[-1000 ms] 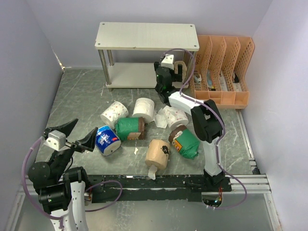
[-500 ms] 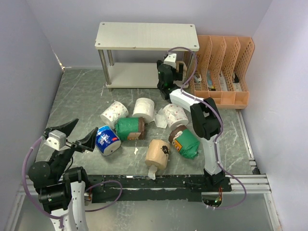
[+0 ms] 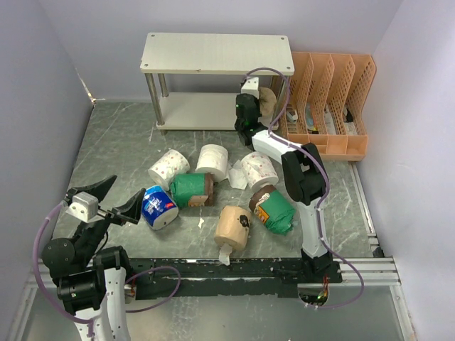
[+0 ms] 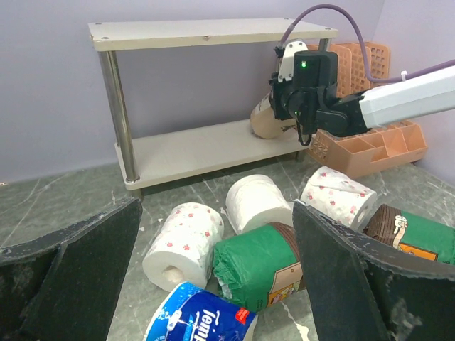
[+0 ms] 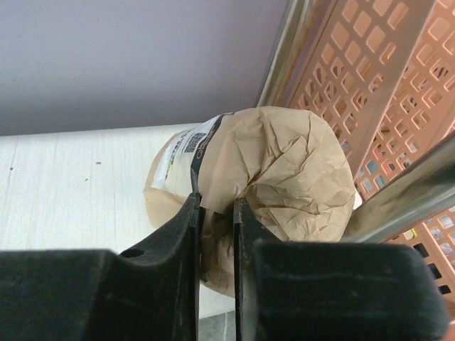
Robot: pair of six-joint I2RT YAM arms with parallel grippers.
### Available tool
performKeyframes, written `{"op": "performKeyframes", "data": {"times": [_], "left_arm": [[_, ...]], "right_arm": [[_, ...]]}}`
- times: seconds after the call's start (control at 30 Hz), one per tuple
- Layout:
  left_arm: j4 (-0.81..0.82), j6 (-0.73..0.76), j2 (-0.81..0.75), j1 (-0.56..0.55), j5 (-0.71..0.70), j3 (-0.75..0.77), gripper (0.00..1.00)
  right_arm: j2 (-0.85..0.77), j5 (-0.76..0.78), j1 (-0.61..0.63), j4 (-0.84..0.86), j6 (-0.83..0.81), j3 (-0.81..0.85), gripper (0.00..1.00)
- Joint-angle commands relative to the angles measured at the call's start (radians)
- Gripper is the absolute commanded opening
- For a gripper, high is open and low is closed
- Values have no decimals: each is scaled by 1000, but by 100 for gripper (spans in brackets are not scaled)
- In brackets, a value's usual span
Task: Place and organize the paper towels onto the shelf
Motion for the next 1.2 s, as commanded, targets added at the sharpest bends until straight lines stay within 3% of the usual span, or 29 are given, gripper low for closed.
{"op": "performKeyframes", "data": {"times": [0.0, 0.1, 0.3, 0.6, 1.03, 1.17], "left_arm": [[34, -9, -13, 2, 17, -6, 99], [32, -8, -13, 1, 16, -6, 99], [33, -10, -13, 0, 14, -6, 99], [34, -11, -13, 0, 18, -6, 99], [31, -8, -13, 0, 13, -6, 99], [33, -8, -13, -2, 15, -6, 99]], "right_arm": [[-9, -23, -6, -5, -73, 28, 6], [-9, -46, -6, -40, -126, 62, 0], [-14, -100, -5, -121, -210, 147, 0], [63, -98, -3, -477, -216, 454, 0], [100, -62, -2, -353, -301, 360, 1], [124, -30, -2, -311, -344, 339, 6]]}}
